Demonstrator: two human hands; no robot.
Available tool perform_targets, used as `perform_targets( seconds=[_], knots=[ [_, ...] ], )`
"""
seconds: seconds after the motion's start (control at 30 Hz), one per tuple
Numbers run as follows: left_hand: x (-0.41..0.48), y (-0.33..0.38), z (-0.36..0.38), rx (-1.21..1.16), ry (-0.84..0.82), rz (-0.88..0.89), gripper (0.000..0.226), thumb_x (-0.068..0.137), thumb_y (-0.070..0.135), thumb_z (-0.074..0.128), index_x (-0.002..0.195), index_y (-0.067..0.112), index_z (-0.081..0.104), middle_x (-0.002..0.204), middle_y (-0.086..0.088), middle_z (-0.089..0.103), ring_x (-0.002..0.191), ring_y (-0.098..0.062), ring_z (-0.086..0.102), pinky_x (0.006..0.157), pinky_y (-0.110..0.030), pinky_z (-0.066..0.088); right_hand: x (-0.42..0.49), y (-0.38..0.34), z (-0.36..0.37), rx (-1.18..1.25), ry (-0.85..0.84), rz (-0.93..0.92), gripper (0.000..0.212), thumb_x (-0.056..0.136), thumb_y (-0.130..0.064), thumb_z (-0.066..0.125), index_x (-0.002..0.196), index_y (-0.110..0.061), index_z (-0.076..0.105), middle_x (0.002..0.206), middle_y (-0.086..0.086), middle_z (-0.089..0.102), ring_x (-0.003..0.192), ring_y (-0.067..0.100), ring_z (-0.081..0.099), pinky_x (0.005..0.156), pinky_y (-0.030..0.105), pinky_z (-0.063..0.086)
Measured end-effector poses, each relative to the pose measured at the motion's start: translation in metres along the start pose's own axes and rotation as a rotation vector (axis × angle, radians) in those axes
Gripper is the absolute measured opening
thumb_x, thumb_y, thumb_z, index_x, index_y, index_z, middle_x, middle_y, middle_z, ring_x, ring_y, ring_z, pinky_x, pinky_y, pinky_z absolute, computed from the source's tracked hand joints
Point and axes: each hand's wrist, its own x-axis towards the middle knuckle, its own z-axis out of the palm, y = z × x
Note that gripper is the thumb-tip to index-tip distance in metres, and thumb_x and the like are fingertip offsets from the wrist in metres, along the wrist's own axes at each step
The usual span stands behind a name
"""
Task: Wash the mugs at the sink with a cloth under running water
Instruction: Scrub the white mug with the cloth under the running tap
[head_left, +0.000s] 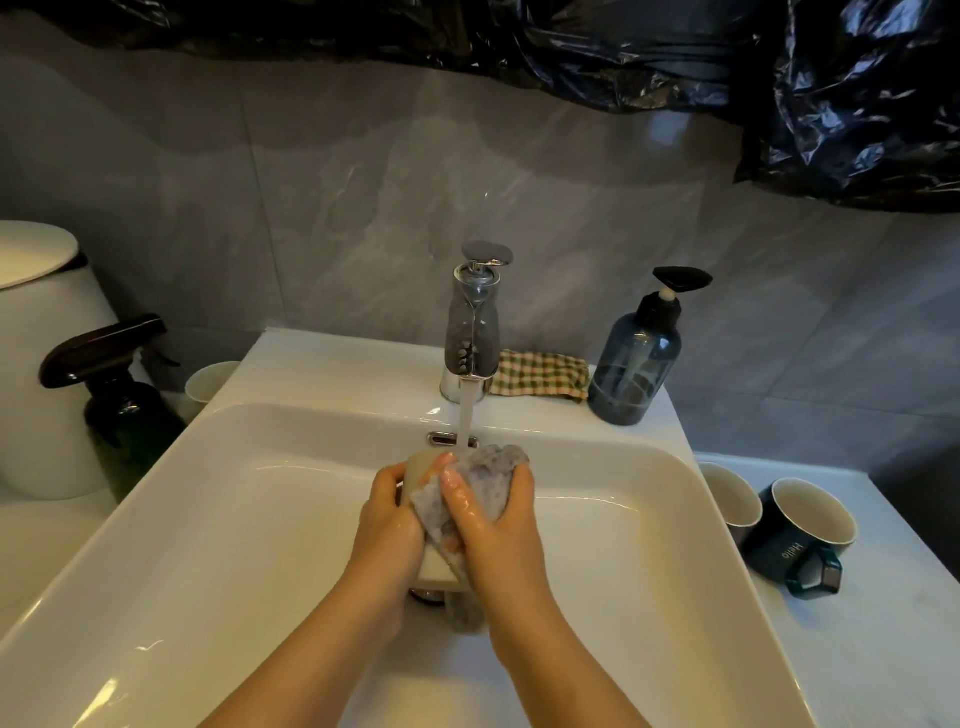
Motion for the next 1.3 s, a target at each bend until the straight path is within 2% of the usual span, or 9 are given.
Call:
perform_targets(
  seconds=[0.1, 0.2, 0.37, 0.47, 0.6, 0.77, 1.0, 1.17, 1.3],
  knots=[
    [-0.005, 0.000, -0.003, -0.070, -0.099, 0.028, 0.059, 0.062, 0.055, 0.066, 0.109, 0.023, 0.053, 0.098, -0.006, 0.067, 0.088, -0.025, 0.066, 0.072, -0.039, 0.054, 0.007, -0.002, -0.005, 0.187, 0.071, 0.163, 0.038, 0.086, -0.063, 0.042, 0.108, -0.035, 0.053, 0.111, 0.004, 0.064, 0.101, 0.022, 0.062, 0.091, 0.045, 0.052],
    [-0.010, 0.000, -0.001, -0.079, -0.160, 0.016, 0.064, 0.055, 0.058, 0.060, 0.110, 0.029, 0.050, 0.101, -0.007, 0.064, 0.088, -0.026, 0.065, 0.063, -0.037, 0.052, 0.013, -0.008, -0.021, 0.394, -0.034, 0.457, 0.051, 0.092, -0.058, 0.036, 0.107, -0.018, 0.063, 0.096, 0.017, 0.069, 0.089, 0.033, 0.066, 0.075, 0.047, 0.056],
    [-0.003, 0.000, -0.003, -0.106, -0.124, 0.021, 0.056, 0.068, 0.057, 0.061, 0.110, 0.025, 0.042, 0.102, -0.011, 0.065, 0.087, -0.029, 0.066, 0.071, -0.042, 0.055, 0.005, 0.001, -0.011, 0.314, -0.057, 0.178, 0.061, 0.085, -0.053, 0.053, 0.139, -0.031, 0.036, 0.112, -0.004, 0.061, 0.096, 0.011, 0.061, 0.073, 0.025, 0.053],
    [-0.007, 0.003, -0.007, -0.158, -0.187, 0.011, 0.064, 0.059, 0.054, 0.060, 0.111, 0.021, 0.044, 0.100, -0.010, 0.063, 0.081, -0.024, 0.065, 0.063, -0.035, 0.051, 0.008, -0.006, -0.013, 0.485, -0.117, 0.396, 0.058, 0.084, -0.068, 0.040, 0.108, -0.021, 0.064, 0.087, 0.009, 0.073, 0.079, 0.027, 0.069, 0.070, 0.042, 0.058],
    [0.002, 0.004, -0.006, -0.025, -0.141, 0.042, 0.055, 0.068, 0.059, 0.064, 0.100, 0.015, 0.055, 0.097, -0.010, 0.064, 0.087, -0.028, 0.062, 0.072, -0.037, 0.050, 0.009, -0.008, -0.024, 0.655, -0.170, 0.576, 0.066, 0.085, -0.071, 0.035, 0.090, -0.014, 0.069, 0.075, 0.016, 0.070, 0.066, 0.032, 0.066, 0.057, 0.037, 0.054],
    [0.000, -0.002, -0.006, 0.066, -0.121, 0.030, 0.067, 0.072, 0.080, 0.043, 0.102, 0.024, 0.067, 0.099, -0.003, 0.072, 0.093, -0.022, 0.067, 0.088, -0.041, 0.051, 0.007, -0.009, -0.007, 0.293, 0.012, 0.192, 0.060, 0.081, -0.066, 0.048, 0.131, -0.031, 0.044, 0.120, -0.004, 0.059, 0.106, 0.018, 0.057, 0.095, 0.040, 0.047],
    [-0.006, 0.001, -0.004, -0.134, -0.132, 0.022, 0.074, 0.056, 0.064, 0.072, 0.114, 0.021, 0.053, 0.104, -0.010, 0.066, 0.087, -0.026, 0.067, 0.062, -0.036, 0.054, 0.005, -0.009, -0.012, 0.383, 0.108, 0.241, 0.034, 0.095, -0.048, 0.042, 0.101, -0.023, 0.065, 0.095, 0.007, 0.069, 0.087, 0.024, 0.065, 0.079, 0.041, 0.055],
    [-0.001, 0.003, -0.011, -0.267, -0.179, -0.108, 0.090, 0.055, 0.071, 0.067, 0.124, 0.014, 0.057, 0.110, -0.013, 0.070, 0.096, -0.030, 0.069, 0.070, -0.037, 0.055, 0.001, 0.000, 0.002, 0.056, -0.096, -0.051, 0.061, 0.078, -0.058, 0.055, 0.129, -0.055, 0.023, 0.111, -0.031, 0.048, 0.103, 0.005, 0.054, 0.095, 0.030, 0.045],
    [-0.004, 0.006, -0.018, -0.232, -0.346, -0.122, 0.068, 0.060, 0.064, 0.052, 0.103, 0.015, 0.068, 0.088, -0.013, 0.073, 0.068, -0.027, 0.068, 0.061, -0.033, 0.052, 0.016, -0.017, -0.010, 0.411, -0.154, 0.397, 0.052, 0.086, -0.065, 0.030, 0.093, -0.025, 0.062, 0.081, 0.003, 0.068, 0.081, 0.027, 0.063, 0.075, 0.040, 0.053]
  ],
)
